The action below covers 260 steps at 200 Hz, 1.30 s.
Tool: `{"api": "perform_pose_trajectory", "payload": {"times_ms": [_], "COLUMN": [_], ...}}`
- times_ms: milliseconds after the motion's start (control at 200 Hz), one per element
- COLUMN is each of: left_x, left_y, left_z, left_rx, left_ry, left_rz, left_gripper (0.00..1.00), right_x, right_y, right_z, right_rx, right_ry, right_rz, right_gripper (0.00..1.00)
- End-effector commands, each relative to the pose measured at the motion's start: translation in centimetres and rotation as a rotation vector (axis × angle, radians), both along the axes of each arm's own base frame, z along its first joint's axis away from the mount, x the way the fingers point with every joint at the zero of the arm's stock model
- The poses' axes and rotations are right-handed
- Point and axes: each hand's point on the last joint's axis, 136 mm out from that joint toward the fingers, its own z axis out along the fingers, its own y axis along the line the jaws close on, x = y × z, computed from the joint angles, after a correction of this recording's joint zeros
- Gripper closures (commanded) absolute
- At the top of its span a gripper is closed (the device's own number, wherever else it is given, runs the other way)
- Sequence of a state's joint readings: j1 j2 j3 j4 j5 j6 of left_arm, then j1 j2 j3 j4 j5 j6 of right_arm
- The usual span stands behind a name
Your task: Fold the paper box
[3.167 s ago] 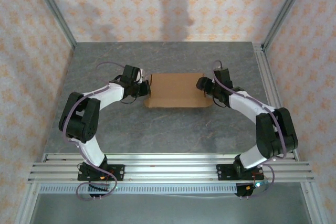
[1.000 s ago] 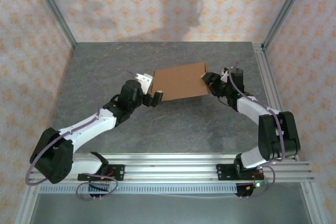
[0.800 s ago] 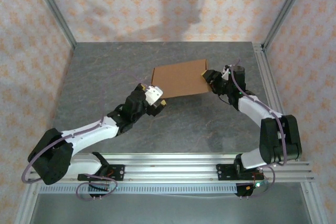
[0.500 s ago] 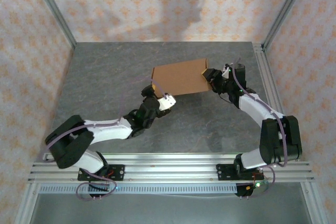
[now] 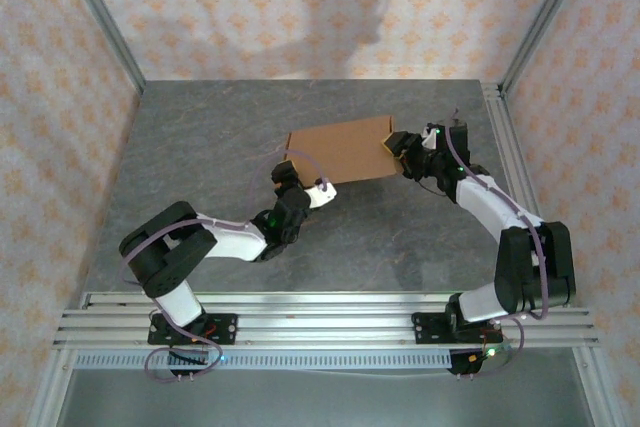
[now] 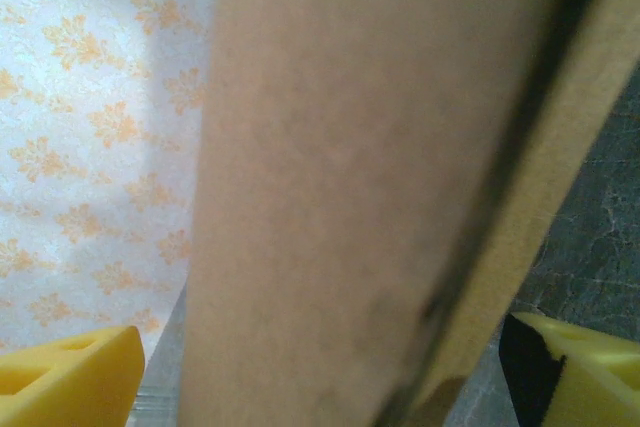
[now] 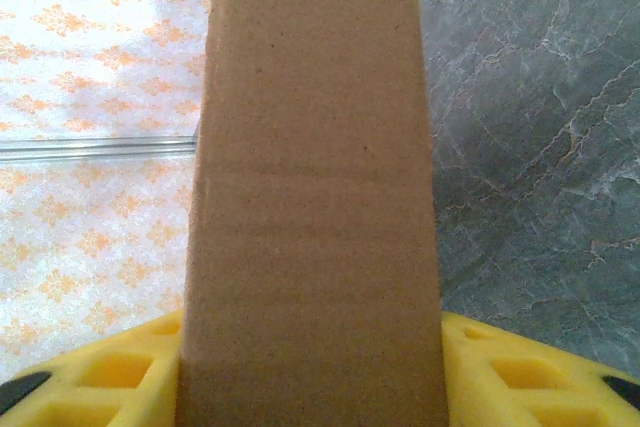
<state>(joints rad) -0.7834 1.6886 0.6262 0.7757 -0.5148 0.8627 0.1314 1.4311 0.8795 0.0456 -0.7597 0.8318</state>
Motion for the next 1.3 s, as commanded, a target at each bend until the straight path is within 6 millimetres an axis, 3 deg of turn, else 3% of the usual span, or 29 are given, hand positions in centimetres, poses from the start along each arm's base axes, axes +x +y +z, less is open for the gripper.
{"api": "perform_pose_trajectory", "payload": {"times_ms": [0, 265, 531, 721, 886, 986, 1086, 1296], "left_x": [1.1, 0.7, 0.5, 0.0, -0.7, -1.1, -1.9, -3.4], "left_y": [0.2, 0.1, -0.1, -0.4, -0.8, -1.0, -0.9, -0.5], "left_z": [1.6, 1.7, 1.6, 0.9, 0.3, 0.3, -0.1, 0.3], "left_rx": [-0.043, -0.055, -0.029, -0.002, -0.014, -0.028, -0.062, -0.084], "left_ry": [-0.051, -0.036, -0.022, 0.011, 0.084, 0.158, 0.311, 0.474], "left_rz": [0.050, 0.035, 0.032, 0.032, 0.001, -0.007, -0.011, -0.038], "left_gripper": [0.14, 0.37, 0.50, 0.67, 0.68, 0.68, 0.66, 0.66], "right_x": [-0.1, 0.1, 0.3, 0.4, 0.5, 0.5, 0.1, -1.2], "right_y": [1.1, 1.0, 1.0, 0.6, -0.1, -1.5, -2.8, -6.5], "right_z": [2.5, 1.7, 1.5, 1.7, 2.3, 3.3, 4.6, 6.5], "right_rx": [0.065, 0.050, 0.047, 0.032, 0.015, -0.038, -0.136, -0.403], "right_ry": [-0.043, -0.034, -0.031, -0.041, -0.064, -0.115, -0.167, -0.239], "right_rz": [0.052, 0.050, 0.047, 0.030, 0.008, -0.028, -0.040, -0.113], "right_gripper": [0.47, 0.46, 0.46, 0.39, 0.23, 0.11, 0.07, 0.06]}}
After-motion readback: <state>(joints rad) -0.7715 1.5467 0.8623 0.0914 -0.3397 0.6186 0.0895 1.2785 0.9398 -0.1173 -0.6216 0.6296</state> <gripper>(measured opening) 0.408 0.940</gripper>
